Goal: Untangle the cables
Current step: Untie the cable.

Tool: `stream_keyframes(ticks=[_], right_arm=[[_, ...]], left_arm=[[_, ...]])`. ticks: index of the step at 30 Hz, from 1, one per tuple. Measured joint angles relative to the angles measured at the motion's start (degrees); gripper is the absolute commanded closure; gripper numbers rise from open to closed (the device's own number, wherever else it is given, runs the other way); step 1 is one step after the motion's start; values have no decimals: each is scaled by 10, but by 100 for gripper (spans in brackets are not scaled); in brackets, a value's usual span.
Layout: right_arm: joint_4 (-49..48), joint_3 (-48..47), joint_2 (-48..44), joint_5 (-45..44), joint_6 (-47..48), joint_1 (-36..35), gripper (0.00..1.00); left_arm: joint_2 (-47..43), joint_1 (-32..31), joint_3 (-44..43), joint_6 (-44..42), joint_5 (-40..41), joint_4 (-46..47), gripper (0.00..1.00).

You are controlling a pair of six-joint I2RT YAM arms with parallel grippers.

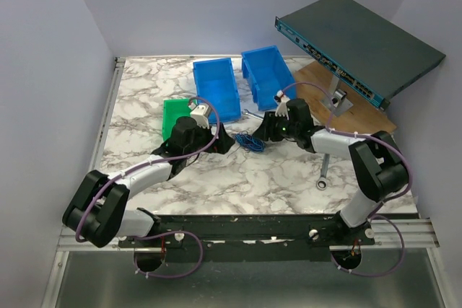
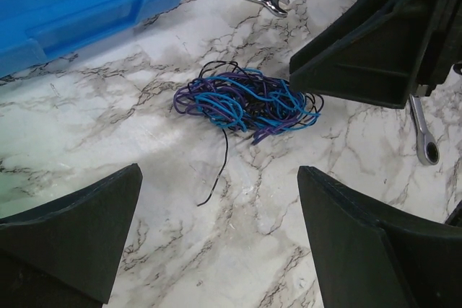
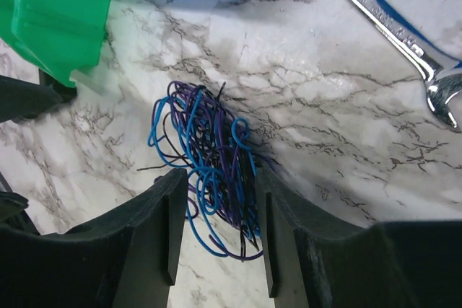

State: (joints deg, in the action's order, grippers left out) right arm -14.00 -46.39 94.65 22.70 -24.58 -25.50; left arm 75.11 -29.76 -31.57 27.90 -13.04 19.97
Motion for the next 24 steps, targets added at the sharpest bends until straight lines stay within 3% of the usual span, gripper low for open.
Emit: stream_keyframes(ticks=[13,20,24], right_arm=[[-23,68,-2,38,-33,-30,62],[-47,89,-9,40,-56,-33,51],[-47,91,-20,30,-58,-33,37]], left_arm=[[59,1,-38,13,-23,-32,13],[97,1,-68,15,-50,-46,14],[102,1,-72,15,-57,-52,14]])
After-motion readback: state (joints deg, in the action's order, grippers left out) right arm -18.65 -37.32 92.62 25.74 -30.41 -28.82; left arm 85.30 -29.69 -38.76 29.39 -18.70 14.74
